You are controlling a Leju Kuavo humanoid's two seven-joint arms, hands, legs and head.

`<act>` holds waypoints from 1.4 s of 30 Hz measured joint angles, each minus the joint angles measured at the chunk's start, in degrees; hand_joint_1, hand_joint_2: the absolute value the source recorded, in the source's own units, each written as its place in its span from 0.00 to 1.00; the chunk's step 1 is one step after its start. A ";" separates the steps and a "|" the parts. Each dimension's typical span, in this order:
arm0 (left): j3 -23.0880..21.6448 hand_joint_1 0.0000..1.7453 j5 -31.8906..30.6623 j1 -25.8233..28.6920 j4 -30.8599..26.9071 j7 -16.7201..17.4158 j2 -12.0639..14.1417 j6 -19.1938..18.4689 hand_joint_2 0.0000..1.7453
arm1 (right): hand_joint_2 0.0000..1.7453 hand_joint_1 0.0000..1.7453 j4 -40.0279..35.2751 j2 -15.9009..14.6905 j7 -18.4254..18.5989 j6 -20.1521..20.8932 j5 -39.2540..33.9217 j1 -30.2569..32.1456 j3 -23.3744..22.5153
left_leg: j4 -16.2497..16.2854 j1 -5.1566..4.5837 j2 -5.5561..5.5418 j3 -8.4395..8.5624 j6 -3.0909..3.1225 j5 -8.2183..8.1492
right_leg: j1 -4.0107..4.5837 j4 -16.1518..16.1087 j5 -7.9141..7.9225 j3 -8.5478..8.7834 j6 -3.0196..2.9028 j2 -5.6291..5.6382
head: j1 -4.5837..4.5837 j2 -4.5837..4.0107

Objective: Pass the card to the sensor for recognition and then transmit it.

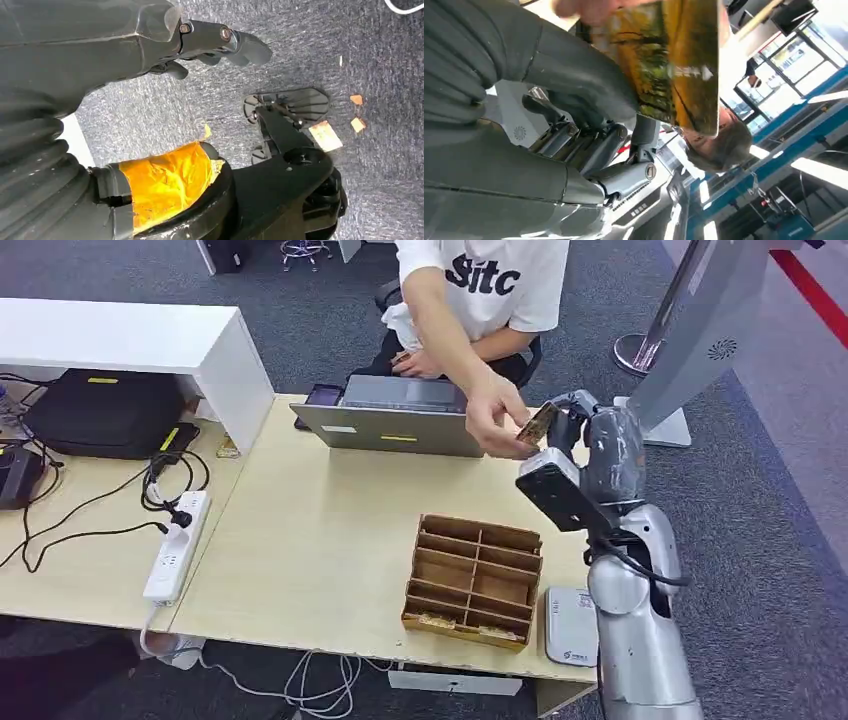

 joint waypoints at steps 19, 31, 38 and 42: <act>1.42 0.00 1.16 0.34 0.00 -0.09 0.42 0.74 1.00 | 1.00 1.00 -2.62 -3.65 -1.62 -0.28 -3.78 7.29 -1.03 | 0.00 -0.01 -0.02 -0.05 0.02 -0.01 | -0.01 -0.03 0.00 -0.01 0.01 -0.05 | -0.02 0.00; 1.46 0.00 1.03 0.34 0.00 -0.46 0.42 0.66 1.00 | 1.00 1.00 -1.33 -3.82 -1.70 -0.22 -3.32 7.40 -1.03 | 0.00 -0.01 -0.02 -0.05 0.01 -0.01 | 0.00 -0.03 0.00 -0.01 0.01 -0.05 | 0.00 0.00; 1.57 0.00 1.18 0.35 0.00 -0.46 0.44 0.72 1.00 | 1.00 1.00 -0.89 -4.77 -1.27 -0.68 -4.04 8.11 -2.82 | 0.01 -0.02 -0.03 -0.05 0.02 -0.01 | -0.01 -0.04 0.00 -0.01 0.01 -0.06 | 0.00 0.00; 1.88 0.00 1.60 0.40 0.00 -0.46 0.48 0.83 1.00 | 1.00 1.00 -1.16 -5.71 -2.14 -1.14 -4.90 9.85 -4.50 | 0.01 -0.02 -0.03 -0.05 0.02 -0.01 | -0.01 -0.04 0.00 -0.01 0.01 -0.06 | 0.00 0.00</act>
